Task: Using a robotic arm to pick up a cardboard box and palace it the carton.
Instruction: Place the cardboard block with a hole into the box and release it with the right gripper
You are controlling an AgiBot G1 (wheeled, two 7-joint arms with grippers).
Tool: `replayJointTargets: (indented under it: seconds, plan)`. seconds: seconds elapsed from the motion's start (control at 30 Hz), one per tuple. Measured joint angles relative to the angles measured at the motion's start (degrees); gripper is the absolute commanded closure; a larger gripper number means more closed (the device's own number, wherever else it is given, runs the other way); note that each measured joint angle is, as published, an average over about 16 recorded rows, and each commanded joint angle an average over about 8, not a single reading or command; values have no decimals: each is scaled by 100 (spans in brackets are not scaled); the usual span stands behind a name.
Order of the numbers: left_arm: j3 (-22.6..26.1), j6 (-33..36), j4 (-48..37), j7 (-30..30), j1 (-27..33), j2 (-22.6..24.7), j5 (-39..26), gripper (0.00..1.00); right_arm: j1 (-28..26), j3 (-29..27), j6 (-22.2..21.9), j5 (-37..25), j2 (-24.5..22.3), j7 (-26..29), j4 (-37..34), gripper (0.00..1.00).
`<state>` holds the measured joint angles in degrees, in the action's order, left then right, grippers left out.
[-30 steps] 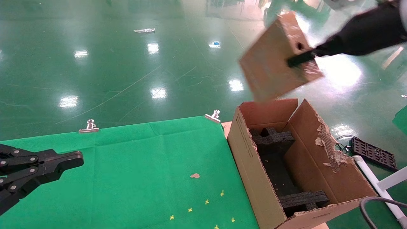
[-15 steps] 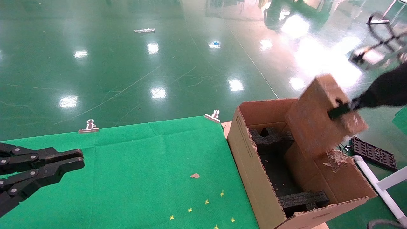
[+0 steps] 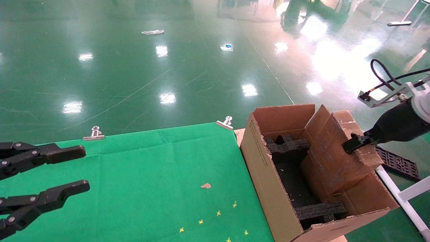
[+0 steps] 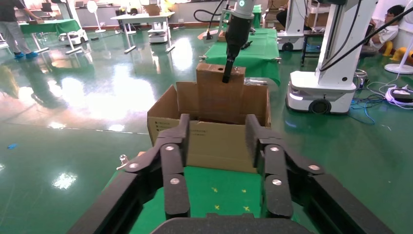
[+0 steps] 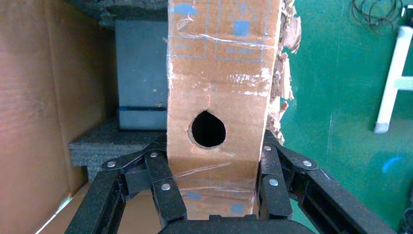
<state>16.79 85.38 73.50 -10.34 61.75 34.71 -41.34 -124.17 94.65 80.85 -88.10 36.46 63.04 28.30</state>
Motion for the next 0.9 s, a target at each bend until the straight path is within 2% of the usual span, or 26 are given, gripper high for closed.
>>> replayJointTargets:
  seconds: [0.9]
  plan:
    - [9, -4, 0, 5, 2, -4, 6, 0, 1807, -159, -1140, 563, 764, -261, -1412, 100]
